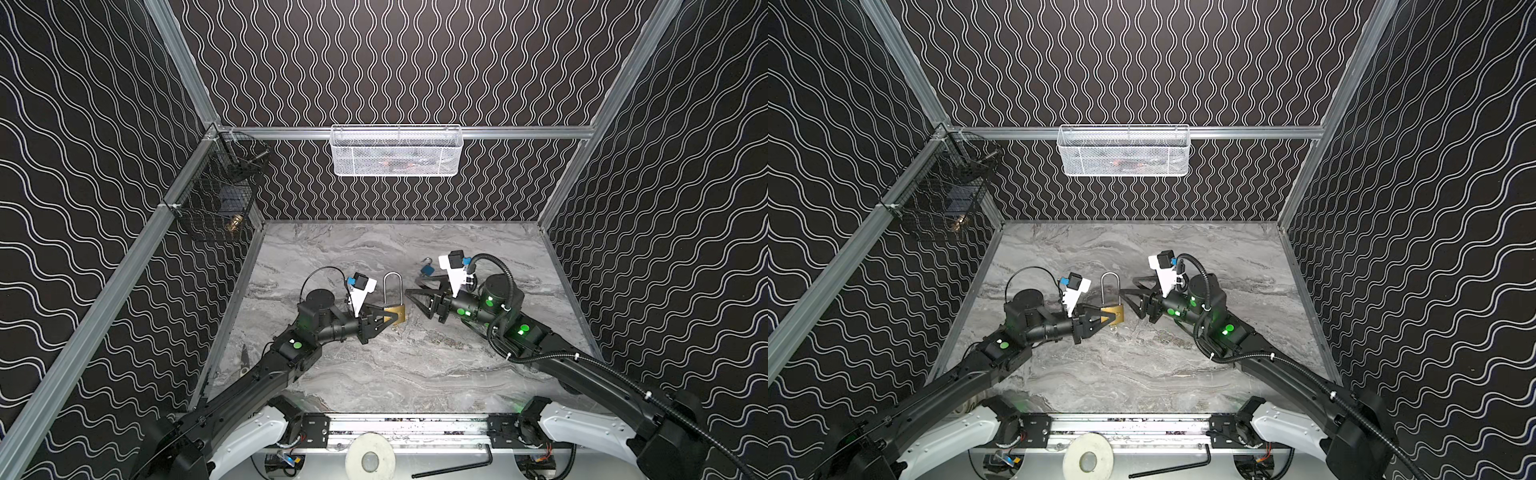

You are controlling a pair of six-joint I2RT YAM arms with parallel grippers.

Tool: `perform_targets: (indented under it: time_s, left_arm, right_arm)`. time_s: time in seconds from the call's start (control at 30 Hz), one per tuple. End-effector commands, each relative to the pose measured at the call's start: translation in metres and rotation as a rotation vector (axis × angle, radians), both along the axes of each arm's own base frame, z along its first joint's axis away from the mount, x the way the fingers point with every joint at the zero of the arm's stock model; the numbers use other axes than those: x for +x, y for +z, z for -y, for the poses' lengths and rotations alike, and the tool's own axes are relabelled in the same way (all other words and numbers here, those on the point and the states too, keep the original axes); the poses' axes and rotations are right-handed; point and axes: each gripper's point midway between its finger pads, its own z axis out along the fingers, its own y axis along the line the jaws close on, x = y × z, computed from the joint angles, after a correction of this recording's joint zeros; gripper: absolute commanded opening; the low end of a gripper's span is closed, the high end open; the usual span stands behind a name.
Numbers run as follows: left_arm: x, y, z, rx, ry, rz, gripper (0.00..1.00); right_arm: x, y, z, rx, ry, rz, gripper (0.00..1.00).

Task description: Unlock with the key

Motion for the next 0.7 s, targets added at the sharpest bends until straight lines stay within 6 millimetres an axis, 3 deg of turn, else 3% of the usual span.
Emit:
perform_targets:
  time_s: [0.0, 0.3, 0.67]
  left_arm:
    - [-0.002, 0.021, 0.003, -0.046, -0.031, 0.096, 0.00]
    - [-0.006, 0.024, 0.007, -0.070, -0.068, 0.098, 0.00]
    - [0.004, 0.018, 0.005, -0.032, -0.018, 0.085, 0.00]
  right_arm:
    - [0.000, 0.017, -0.008, 0.053, 0.039, 0.021, 0.62]
    - [0.018, 0.008, -0.025, 0.029, 0.038, -0.017, 0.53]
    - [0.032, 0.002, -0.027, 0.011, -0.015, -0.059, 0.21]
